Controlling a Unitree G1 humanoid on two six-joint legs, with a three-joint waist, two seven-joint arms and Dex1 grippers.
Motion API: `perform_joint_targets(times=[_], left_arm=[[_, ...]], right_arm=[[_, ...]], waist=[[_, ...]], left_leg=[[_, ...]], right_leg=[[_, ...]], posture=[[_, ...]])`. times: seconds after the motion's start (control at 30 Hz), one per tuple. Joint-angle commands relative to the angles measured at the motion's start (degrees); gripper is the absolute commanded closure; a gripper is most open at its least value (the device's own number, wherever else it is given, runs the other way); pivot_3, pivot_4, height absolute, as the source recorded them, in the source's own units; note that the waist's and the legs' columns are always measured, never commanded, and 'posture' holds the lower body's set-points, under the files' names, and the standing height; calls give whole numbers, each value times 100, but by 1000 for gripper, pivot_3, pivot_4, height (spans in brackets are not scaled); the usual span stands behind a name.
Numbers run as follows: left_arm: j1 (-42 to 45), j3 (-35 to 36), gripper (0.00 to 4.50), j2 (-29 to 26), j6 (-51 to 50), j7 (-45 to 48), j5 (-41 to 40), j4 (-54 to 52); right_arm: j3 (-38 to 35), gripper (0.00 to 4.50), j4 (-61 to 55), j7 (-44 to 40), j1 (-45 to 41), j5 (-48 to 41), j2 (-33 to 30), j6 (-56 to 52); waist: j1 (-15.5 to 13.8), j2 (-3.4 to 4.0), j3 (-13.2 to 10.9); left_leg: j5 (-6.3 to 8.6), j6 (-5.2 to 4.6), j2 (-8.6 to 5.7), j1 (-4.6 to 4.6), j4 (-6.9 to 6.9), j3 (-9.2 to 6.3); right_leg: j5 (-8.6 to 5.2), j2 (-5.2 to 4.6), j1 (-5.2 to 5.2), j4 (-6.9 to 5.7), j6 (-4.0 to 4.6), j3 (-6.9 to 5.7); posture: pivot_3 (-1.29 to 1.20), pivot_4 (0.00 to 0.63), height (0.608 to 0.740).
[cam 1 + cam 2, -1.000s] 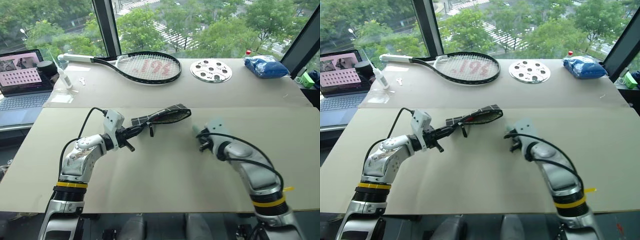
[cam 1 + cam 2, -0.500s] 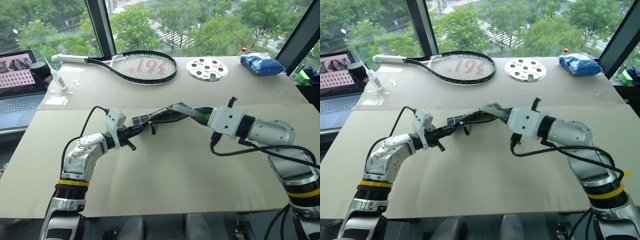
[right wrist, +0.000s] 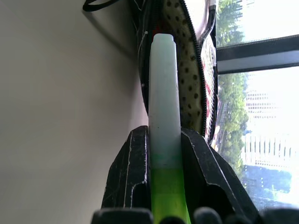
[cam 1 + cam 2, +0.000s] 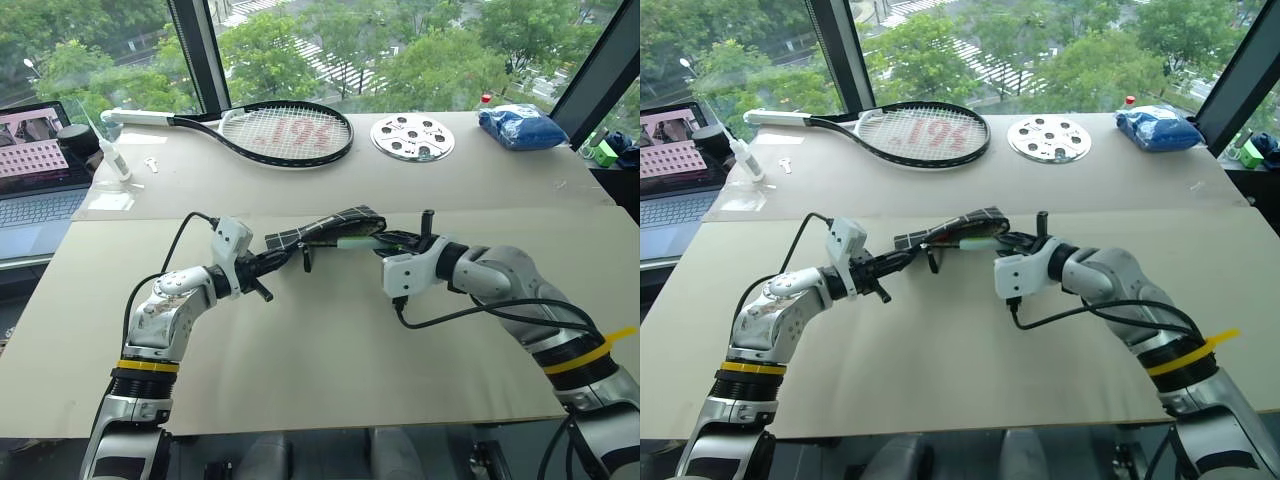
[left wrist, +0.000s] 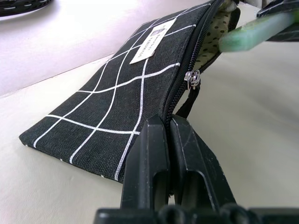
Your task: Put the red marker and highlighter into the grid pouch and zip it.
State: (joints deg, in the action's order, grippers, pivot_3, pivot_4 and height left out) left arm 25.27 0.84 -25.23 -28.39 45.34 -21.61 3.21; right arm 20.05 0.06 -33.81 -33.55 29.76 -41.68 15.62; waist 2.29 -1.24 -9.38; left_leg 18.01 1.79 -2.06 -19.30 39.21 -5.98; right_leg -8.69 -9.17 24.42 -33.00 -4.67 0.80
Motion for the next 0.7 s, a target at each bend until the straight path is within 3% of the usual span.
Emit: perform_joint_targets(times=[0.03, 0.4, 0.63, 0.7], left_arm=[[102, 20, 4500, -32, 52, 64, -53, -156], [180, -7, 4500, -28, 74, 133, -30, -77], [197, -15, 4500, -11, 68, 150, -28, -89], [150, 16, 4500, -10, 53, 137, -33, -149]], right_arm=[[19, 4006, 111, 154, -339, 184, 195, 189], [563, 4006, 914, 206, -923, 638, 763, 899], [901, 4006, 2210, 612, -1562, 886, 1297, 1463], [799, 2992, 2414, 345, -1595, 609, 1374, 1340]], waist=[[7, 0, 0], [20, 0, 0], [51, 1, 0], [52, 1, 0]], left_leg=[[0, 1, 0, 0, 0, 0], [-7, 12, 0, 1, -1, 0], [-17, 30, 0, 1, -2, 0], [-17, 31, 1, 1, -6, -1]], right_leg=[[0, 0, 0, 0, 0, 0], [0, 1, 1, 1, 1, 0], [0, 2, 5, 0, 1, 1], [0, 2, 6, 0, 2, 1]], posture=[[0, 150, 740], [0, 150, 740], [0, 150, 740], [0, 150, 740]])
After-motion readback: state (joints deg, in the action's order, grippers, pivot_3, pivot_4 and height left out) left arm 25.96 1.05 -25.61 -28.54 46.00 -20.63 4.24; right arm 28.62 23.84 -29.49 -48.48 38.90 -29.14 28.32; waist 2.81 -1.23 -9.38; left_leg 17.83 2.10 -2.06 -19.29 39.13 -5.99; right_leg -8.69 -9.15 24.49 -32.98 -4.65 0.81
